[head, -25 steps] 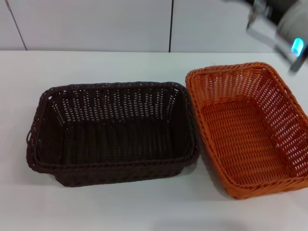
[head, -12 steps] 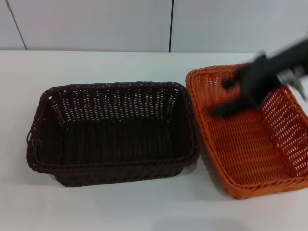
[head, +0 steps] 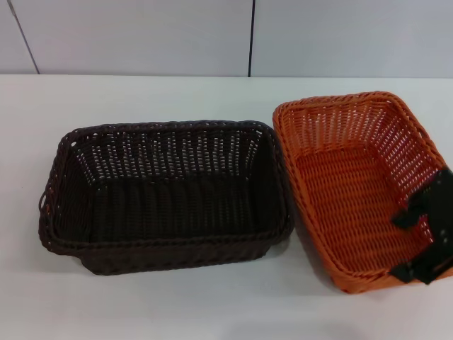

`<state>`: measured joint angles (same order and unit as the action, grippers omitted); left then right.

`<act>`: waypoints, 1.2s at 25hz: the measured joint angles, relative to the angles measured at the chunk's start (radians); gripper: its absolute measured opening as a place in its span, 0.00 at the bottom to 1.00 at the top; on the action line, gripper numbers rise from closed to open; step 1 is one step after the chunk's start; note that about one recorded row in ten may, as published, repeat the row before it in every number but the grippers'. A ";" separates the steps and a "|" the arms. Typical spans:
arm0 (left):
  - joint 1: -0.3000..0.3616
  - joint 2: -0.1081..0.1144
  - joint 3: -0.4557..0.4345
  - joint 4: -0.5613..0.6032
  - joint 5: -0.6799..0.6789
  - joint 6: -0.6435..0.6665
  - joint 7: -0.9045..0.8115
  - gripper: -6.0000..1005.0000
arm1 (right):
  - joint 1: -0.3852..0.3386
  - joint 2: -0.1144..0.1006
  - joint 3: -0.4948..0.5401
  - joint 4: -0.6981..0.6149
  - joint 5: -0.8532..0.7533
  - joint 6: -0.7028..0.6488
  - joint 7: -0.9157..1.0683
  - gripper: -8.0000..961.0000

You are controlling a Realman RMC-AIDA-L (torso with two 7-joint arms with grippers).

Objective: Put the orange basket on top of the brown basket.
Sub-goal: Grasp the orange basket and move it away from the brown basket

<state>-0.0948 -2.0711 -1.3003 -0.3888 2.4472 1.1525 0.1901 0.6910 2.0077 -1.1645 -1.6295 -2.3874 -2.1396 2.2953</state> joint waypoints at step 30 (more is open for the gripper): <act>0.012 0.004 0.005 0.013 -0.001 -0.001 -0.003 0.77 | 0.007 0.068 -0.253 0.275 -0.284 0.266 -0.013 0.68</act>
<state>-0.0827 -2.0668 -1.2950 -0.3754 2.4467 1.1510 0.1870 0.6981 2.0754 -1.4176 -1.3549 -2.6711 -1.8738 2.2822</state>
